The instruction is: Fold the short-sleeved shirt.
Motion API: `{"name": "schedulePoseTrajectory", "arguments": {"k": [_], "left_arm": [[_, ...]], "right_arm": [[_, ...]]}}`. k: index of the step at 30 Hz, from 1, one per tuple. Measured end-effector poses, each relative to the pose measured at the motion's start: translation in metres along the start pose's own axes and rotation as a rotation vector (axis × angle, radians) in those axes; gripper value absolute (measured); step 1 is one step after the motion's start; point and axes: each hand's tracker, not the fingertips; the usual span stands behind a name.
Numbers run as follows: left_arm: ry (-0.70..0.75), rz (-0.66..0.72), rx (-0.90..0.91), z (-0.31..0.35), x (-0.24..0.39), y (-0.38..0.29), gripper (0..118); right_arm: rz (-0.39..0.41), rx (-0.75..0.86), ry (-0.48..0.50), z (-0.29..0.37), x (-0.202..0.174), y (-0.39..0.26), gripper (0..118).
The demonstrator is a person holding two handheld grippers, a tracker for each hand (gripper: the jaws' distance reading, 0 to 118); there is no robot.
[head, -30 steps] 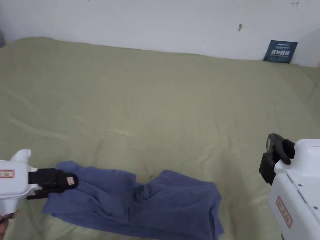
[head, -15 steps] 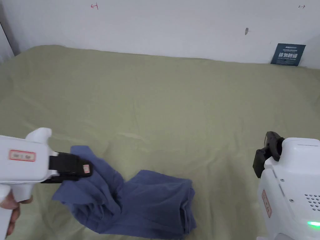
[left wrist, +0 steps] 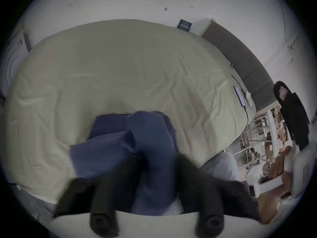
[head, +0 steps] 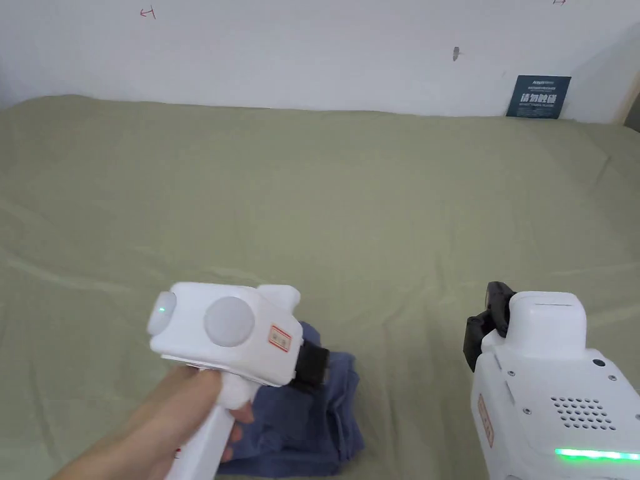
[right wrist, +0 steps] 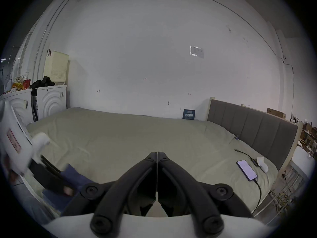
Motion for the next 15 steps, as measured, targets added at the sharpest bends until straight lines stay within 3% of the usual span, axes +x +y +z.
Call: {"name": "schedulePoseTrajectory", "arguments": {"k": [1, 3, 5, 7, 8, 9, 10, 11, 15], "left_arm": [[-0.044, 0.018, -0.013, -0.012, 0.001, 0.001, 118], [-0.059, 0.06, 0.066, -0.009, 0.003, -0.003, 117], [-0.099, 0.104, 0.103, 0.004, -0.001, -0.009, 94], [-0.223, 0.143, 0.161, 0.022, -0.011, -0.018, 89], [-0.282, 0.167, 0.193, 0.031, -0.032, -0.016, 77], [-0.334, 0.184, 0.216, 0.038, -0.04, -0.02, 53], [-0.367, 0.224, 0.219, 0.041, -0.05, -0.023, 11], [-0.361, 0.269, 0.23, 0.042, -0.057, -0.028, 0], [-0.44, 0.253, 0.173, 0.018, -0.081, -0.03, 0]], "right_arm": [[-0.003, -0.005, 0.004, 0.0, 0.001, -0.002, 1], [0.001, -0.012, 0.006, 0.001, 0.0, -0.003, 1], [0.006, -0.018, 0.013, 0.002, 0.001, -0.004, 1], [0.013, -0.024, 0.018, 0.001, 0.0, -0.005, 1], [0.016, -0.027, 0.021, 0.001, 0.0, -0.006, 1], [0.016, -0.03, 0.024, 0.001, 0.0, -0.006, 1], [0.011, -0.032, 0.027, 0.001, 0.0, -0.006, 1], [0.007, -0.036, 0.03, 0.0, -0.001, -0.007, 1], [0.011, -0.047, 0.034, -0.002, -0.004, -0.01, 1]]}}
